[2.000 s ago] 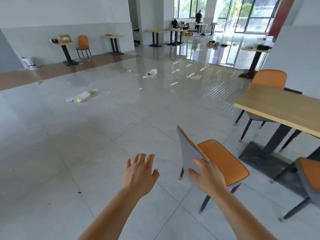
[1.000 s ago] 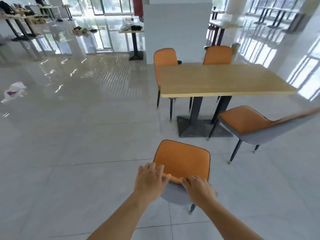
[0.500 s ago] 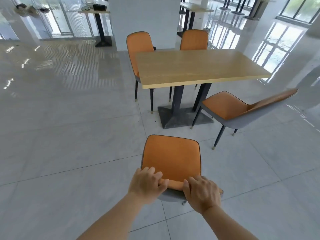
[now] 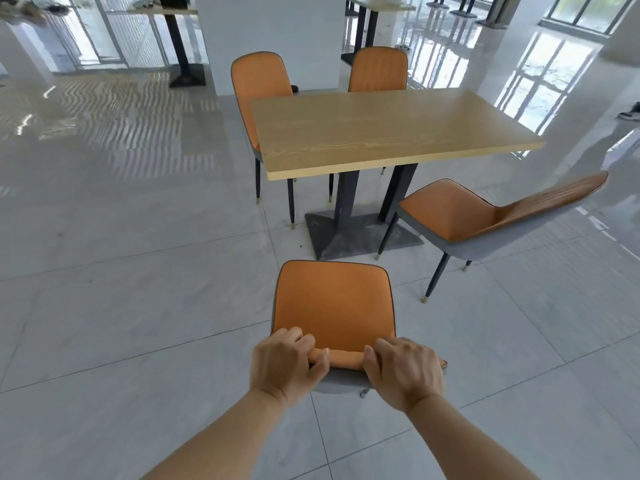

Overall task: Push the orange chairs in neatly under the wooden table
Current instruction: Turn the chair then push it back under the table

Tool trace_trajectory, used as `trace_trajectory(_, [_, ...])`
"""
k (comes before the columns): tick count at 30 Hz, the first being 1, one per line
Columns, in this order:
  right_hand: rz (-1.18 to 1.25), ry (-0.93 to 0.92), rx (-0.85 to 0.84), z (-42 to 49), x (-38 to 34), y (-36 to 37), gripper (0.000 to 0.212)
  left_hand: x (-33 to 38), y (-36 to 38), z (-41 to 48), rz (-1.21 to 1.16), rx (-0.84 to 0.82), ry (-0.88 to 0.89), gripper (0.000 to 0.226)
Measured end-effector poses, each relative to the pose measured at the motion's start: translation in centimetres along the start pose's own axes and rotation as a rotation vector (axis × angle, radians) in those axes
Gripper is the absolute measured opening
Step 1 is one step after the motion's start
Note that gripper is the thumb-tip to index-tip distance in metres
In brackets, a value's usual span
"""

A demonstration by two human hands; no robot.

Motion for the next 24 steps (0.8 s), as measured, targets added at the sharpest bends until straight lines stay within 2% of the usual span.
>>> trace_trajectory(12, [0.042,-0.01,-0.006,8.0,2.6,0.5,0.054,-1.4,2.7,7.7,0.022,0.056,0.015,0.043])
trace_trajectory(18, [0.084,-0.007,-0.015,11.1,3.0,0.9,0.048,-2.4,3.5,10.8,0.049,0.062,0.014,0.045])
trace_trajectory(24, [0.095,-0.053,-0.029,13.9,3.2,0.5,0.061,-3.3,3.9,13.4,0.055,0.1,0.0,0.046])
Point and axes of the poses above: each hand's wrist, its own z-axis towards the middle knuckle, its own y-axis out of the palm, x = y × z, the point moved 2 cm from there along z, towards the middle knuckle, and after that the axes turned 7 degrees about -y, right-handed, at the moved point
